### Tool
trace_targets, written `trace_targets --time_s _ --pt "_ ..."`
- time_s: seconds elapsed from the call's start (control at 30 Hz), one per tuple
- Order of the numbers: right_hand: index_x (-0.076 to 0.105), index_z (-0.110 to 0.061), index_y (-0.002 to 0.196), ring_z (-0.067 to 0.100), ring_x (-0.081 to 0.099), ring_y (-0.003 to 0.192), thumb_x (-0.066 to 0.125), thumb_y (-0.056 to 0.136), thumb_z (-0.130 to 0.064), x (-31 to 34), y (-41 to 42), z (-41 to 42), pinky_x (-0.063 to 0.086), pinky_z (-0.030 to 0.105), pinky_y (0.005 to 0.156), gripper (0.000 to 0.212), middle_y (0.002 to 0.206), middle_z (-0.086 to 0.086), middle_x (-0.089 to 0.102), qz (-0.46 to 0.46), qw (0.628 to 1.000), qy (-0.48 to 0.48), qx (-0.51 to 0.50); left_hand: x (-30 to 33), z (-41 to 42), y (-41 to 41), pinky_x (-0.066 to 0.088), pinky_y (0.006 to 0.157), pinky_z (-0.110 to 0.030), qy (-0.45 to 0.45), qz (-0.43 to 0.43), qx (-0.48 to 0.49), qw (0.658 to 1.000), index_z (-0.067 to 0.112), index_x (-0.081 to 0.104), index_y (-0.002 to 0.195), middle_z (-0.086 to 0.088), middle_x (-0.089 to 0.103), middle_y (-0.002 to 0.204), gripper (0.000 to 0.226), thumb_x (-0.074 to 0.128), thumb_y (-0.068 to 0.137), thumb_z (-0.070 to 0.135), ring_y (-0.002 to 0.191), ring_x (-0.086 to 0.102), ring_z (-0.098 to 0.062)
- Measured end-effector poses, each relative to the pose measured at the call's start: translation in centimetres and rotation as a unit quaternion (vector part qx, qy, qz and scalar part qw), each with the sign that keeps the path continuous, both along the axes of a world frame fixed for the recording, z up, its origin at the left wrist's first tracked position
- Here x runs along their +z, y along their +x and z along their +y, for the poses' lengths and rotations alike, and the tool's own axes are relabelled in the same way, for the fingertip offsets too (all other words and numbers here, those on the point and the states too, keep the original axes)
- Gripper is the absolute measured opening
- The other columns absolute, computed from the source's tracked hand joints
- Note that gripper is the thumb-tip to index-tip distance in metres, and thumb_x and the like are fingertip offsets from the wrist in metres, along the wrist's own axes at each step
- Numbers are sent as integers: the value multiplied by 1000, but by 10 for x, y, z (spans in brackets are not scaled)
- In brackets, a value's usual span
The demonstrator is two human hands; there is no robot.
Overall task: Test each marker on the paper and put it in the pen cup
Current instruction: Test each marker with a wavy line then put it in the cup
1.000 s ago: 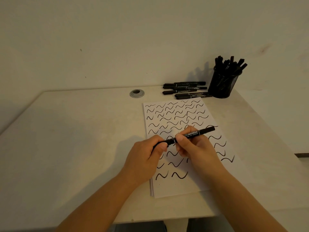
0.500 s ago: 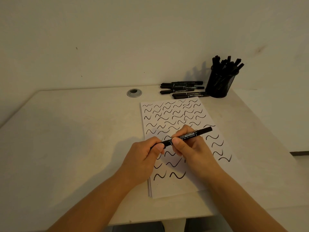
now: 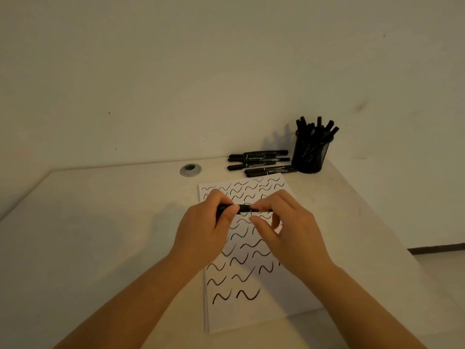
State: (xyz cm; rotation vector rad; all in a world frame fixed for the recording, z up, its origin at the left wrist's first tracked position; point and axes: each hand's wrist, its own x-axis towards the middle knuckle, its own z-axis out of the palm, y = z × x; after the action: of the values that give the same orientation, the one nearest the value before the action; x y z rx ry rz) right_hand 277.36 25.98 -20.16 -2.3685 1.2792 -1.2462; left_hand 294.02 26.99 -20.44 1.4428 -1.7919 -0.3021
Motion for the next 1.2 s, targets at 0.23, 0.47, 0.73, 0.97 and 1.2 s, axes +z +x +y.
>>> trace_targets --time_s 0.23,0.47,0.73,0.97,1.2 --pt "64 -20 98 0 46 66 65 83 -26 15 -24 -49 40 11 64 17 83 -9 60 131 990 27 43 31 -38 -33 28 50 -12 -30 -100 -61 993 28 48 91 17 46 57 12 44 90 39 51 46 -1" --pt "58 -29 93 -3 57 77 64 84 -23 43 -57 -113 39 9 66 12 81 -17 60 -16 990 143 6 46 -105 -41 46 61 -25 35 -51 -62 996 26 49 105 18 56 77 18 47 91 36 69 56 -2" --pt "51 -26 102 17 64 87 60 86 -21 80 -90 -191 54 35 76 19 95 2 68 -221 957 177 -62 0 -181 -32 44 75 -28 121 -216 -19 969 22 50 114 3 54 111 25 48 91 31 95 51 -13" --pt "41 -29 113 21 63 88 56 89 -16 76 -98 -225 50 29 65 31 97 6 67 -300 933 160 -115 -17 -204 -31 42 77 -31 98 -313 -23 944 22 53 114 0 52 116 27 46 91 35 105 46 -17" --pt "40 -27 122 4 57 67 56 89 -14 65 -101 -232 46 21 53 39 83 -8 58 -166 971 100 -140 -23 -214 -28 40 76 -29 99 -318 -22 943 21 55 109 0 54 113 29 54 86 38 104 48 -17"
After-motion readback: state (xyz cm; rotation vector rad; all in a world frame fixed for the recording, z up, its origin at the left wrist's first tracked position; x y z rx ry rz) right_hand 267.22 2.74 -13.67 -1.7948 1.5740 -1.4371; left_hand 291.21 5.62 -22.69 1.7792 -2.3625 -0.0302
